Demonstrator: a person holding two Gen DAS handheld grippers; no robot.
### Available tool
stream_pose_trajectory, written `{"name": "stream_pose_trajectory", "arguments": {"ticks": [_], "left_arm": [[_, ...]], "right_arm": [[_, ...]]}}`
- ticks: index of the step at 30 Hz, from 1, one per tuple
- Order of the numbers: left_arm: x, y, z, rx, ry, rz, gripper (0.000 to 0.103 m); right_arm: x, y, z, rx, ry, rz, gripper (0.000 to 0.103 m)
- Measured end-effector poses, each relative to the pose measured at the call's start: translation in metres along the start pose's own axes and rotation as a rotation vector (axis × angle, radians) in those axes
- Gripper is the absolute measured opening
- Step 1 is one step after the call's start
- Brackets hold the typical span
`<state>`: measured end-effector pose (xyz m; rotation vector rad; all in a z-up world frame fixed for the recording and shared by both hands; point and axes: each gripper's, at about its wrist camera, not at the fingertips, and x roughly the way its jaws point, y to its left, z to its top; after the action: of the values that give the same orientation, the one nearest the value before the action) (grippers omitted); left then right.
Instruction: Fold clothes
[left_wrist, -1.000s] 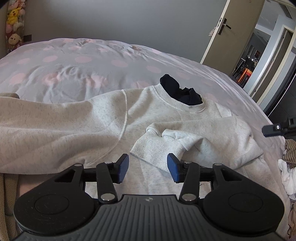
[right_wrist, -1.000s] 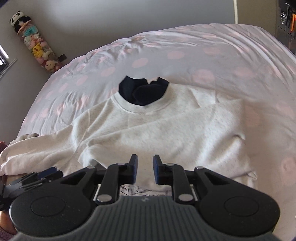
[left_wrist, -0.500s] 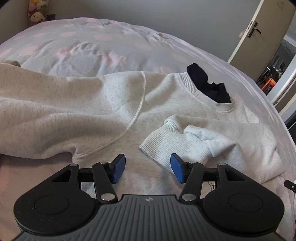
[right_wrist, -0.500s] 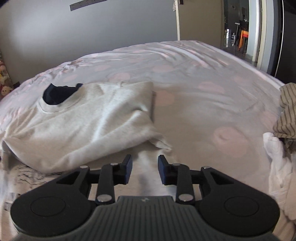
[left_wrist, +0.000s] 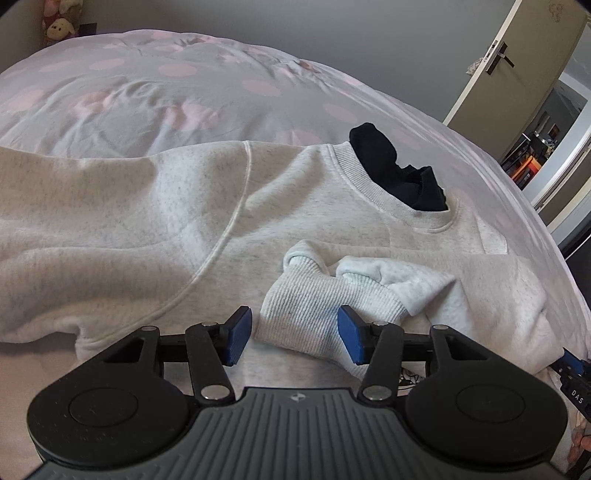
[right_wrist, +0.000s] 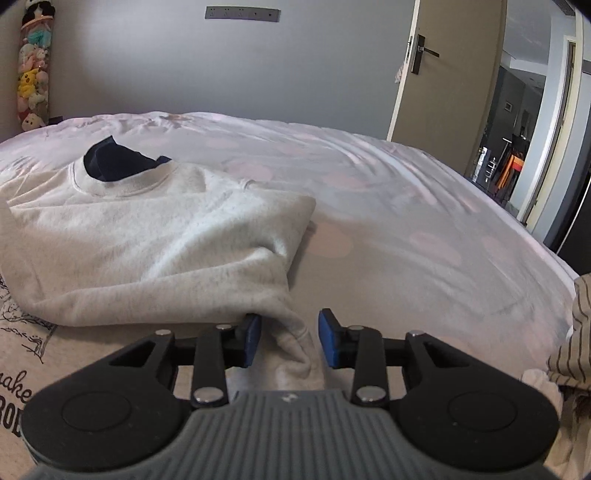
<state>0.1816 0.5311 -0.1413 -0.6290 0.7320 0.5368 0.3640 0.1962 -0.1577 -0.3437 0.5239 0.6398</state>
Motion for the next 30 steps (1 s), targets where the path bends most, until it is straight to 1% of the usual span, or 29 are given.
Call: {"name": "stream_pose_trajectory", "arguments": {"ticks": [1, 2, 3, 4, 6, 7, 8, 11, 13, 15, 16, 18, 19, 20, 21, 23, 24, 25, 26, 28, 29, 30], "left_arm": [[0.001, -0.001, 0.001, -0.002, 0.000, -0.012, 0.044], [-0.001, 0.000, 0.003, -0.008, -0.002, -0.023, 0.042], [-0.002, 0.000, 0.005, -0.015, -0.005, -0.033, 0.033], [-0.003, 0.001, 0.007, -0.022, -0.007, -0.043, 0.021], [-0.006, 0.002, 0.011, -0.036, -0.012, -0.063, 0.004], [-0.007, 0.002, 0.013, -0.043, -0.014, -0.073, 0.003], [-0.010, 0.002, 0.018, -0.039, -0.021, -0.080, 0.003], [-0.029, -0.005, 0.047, 0.036, -0.052, -0.083, 0.003], [-0.037, -0.009, 0.064, 0.105, -0.030, -0.041, 0.003], [-0.034, -0.011, 0.074, 0.196, 0.039, 0.029, 0.003], [-0.027, -0.008, 0.076, 0.227, 0.097, 0.063, 0.003], [-0.009, -0.003, 0.070, 0.274, 0.235, 0.118, 0.003], [-0.001, -0.001, 0.064, 0.296, 0.287, 0.139, 0.003], [0.007, -0.001, 0.057, 0.320, 0.320, 0.157, 0.003], [0.013, -0.002, 0.052, 0.345, 0.342, 0.173, 0.003], [0.019, -0.011, 0.049, 0.388, 0.356, 0.208, 0.004], [0.022, -0.019, 0.049, 0.430, 0.377, 0.238, 0.006], [0.025, -0.027, 0.049, 0.490, 0.402, 0.278, 0.011], [0.027, -0.035, 0.050, 0.547, 0.427, 0.315, 0.012], [0.030, -0.050, 0.052, 0.656, 0.473, 0.381, 0.019], [0.028, -0.058, 0.054, 0.707, 0.479, 0.395, 0.019], [0.026, -0.066, 0.057, 0.747, 0.481, 0.389, 0.021]], "right_arm": [[0.001, 0.001, 0.000, -0.005, 0.006, 0.002, 0.034], [0.002, 0.000, -0.001, -0.002, 0.017, -0.001, 0.028], [0.002, -0.002, -0.001, 0.008, 0.025, -0.003, 0.016], [0.002, -0.005, -0.001, 0.029, 0.027, -0.005, 0.016], [0.002, -0.010, -0.001, 0.073, 0.031, -0.009, 0.015], [0.002, -0.013, -0.001, 0.095, 0.034, -0.010, 0.015], [0.002, -0.015, -0.001, 0.113, 0.034, -0.014, 0.015], [0.000, -0.018, -0.001, 0.146, 0.023, -0.032, 0.014], [0.001, -0.018, -0.001, 0.154, 0.035, -0.035, 0.014], [0.004, -0.022, -0.003, 0.181, 0.061, -0.028, 0.014], [0.006, -0.023, -0.004, 0.197, 0.073, -0.021, 0.014], [0.008, -0.025, -0.005, 0.207, 0.089, -0.013, 0.014], [0.009, -0.025, -0.006, 0.207, 0.095, -0.010, 0.014], [0.010, -0.025, -0.006, 0.208, 0.102, -0.007, 0.015], [0.011, -0.026, -0.007, 0.209, 0.108, -0.004, 0.015], [0.012, -0.027, -0.008, 0.209, 0.120, 0.001, 0.015], [0.011, -0.027, -0.008, 0.205, 0.124, 0.002, 0.015], [0.011, -0.027, -0.008, 0.200, 0.128, 0.003, 0.015], [0.011, -0.027, -0.009, 0.196, 0.131, 0.005, 0.015], [0.010, -0.027, -0.009, 0.183, 0.139, 0.005, 0.015], [0.010, -0.025, -0.008, 0.168, 0.145, 0.002, 0.015], [0.010, -0.023, -0.007, 0.149, 0.151, -0.003, 0.015]]}}
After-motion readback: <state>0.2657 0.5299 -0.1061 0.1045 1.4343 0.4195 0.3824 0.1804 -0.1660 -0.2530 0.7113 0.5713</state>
